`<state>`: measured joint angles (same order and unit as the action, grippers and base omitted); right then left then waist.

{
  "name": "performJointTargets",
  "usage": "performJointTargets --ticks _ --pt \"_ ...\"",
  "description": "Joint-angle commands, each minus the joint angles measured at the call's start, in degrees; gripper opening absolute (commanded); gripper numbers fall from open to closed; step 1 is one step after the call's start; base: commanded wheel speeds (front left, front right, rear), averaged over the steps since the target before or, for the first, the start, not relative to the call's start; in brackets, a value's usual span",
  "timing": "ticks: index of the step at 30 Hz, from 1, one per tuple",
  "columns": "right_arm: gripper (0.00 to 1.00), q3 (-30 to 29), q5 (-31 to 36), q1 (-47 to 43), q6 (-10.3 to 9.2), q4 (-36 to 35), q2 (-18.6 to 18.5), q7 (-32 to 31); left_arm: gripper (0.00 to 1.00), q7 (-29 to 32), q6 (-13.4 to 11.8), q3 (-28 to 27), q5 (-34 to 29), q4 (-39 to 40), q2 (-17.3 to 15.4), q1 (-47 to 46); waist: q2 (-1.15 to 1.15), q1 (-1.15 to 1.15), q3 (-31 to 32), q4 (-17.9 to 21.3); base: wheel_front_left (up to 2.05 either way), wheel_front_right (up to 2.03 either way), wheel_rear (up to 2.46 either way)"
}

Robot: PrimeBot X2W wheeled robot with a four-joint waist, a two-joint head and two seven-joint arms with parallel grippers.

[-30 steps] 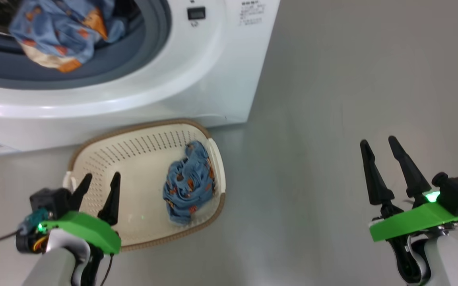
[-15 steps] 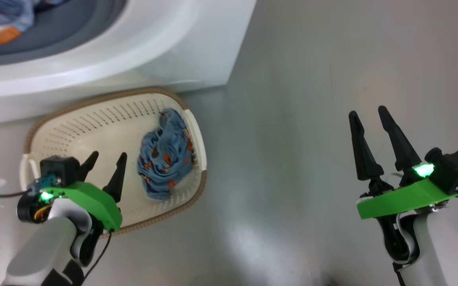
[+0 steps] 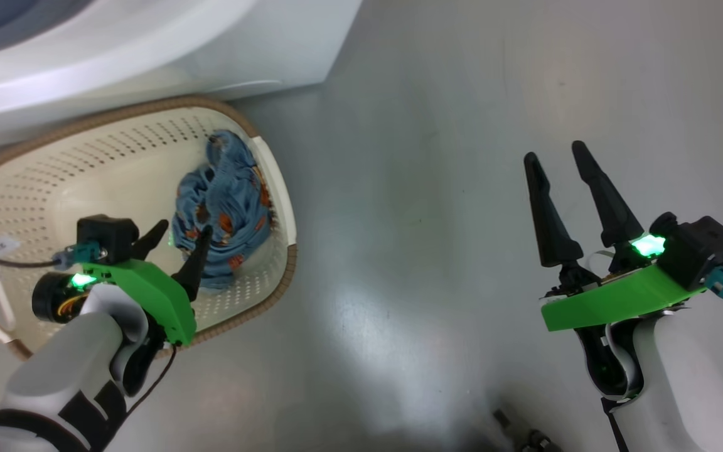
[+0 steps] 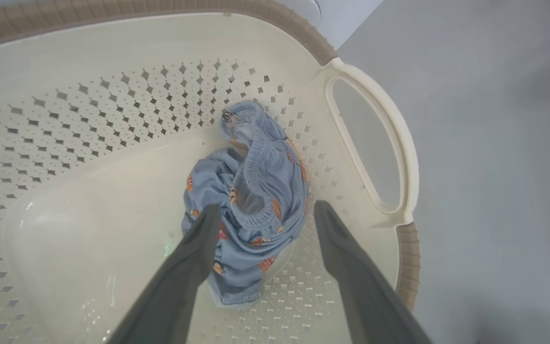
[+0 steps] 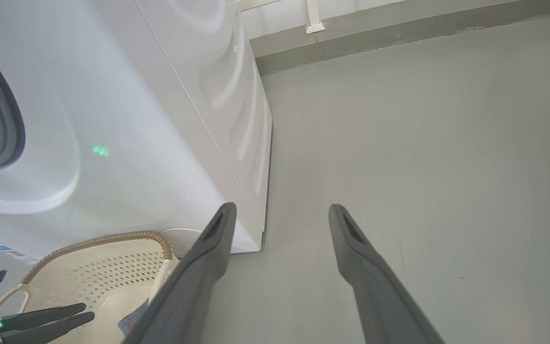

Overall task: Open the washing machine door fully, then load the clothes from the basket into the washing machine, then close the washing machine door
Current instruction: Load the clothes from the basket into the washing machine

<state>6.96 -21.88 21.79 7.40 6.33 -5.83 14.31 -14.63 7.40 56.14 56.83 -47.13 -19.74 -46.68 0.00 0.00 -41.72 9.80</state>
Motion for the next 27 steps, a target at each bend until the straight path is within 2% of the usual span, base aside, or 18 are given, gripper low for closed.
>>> performJointTargets --ticks 1,11,27 --pt "1.0 1.42 0.31 -0.66 0.09 -1.41 0.08 0.69 1.0 -0.37 0.09 0.04 1.42 -0.15 -2.21 -0.83 0.0 0.0 -1.07 0.99 0.0 0.0 0.0" --pt "1.0 2.75 0.92 -0.21 0.09 -2.66 -0.44 0.69 1.0 -0.37 0.09 8.57 9.37 -2.06 -3.54 -5.49 0.0 0.0 -3.73 2.45 0.0 0.0 0.0" --pt "1.0 3.61 1.75 -0.24 0.09 -4.98 -0.49 0.69 1.0 0.57 0.09 15.84 17.18 -3.04 -5.56 -10.06 0.0 0.0 -7.09 3.74 0.0 0.0 0.0"
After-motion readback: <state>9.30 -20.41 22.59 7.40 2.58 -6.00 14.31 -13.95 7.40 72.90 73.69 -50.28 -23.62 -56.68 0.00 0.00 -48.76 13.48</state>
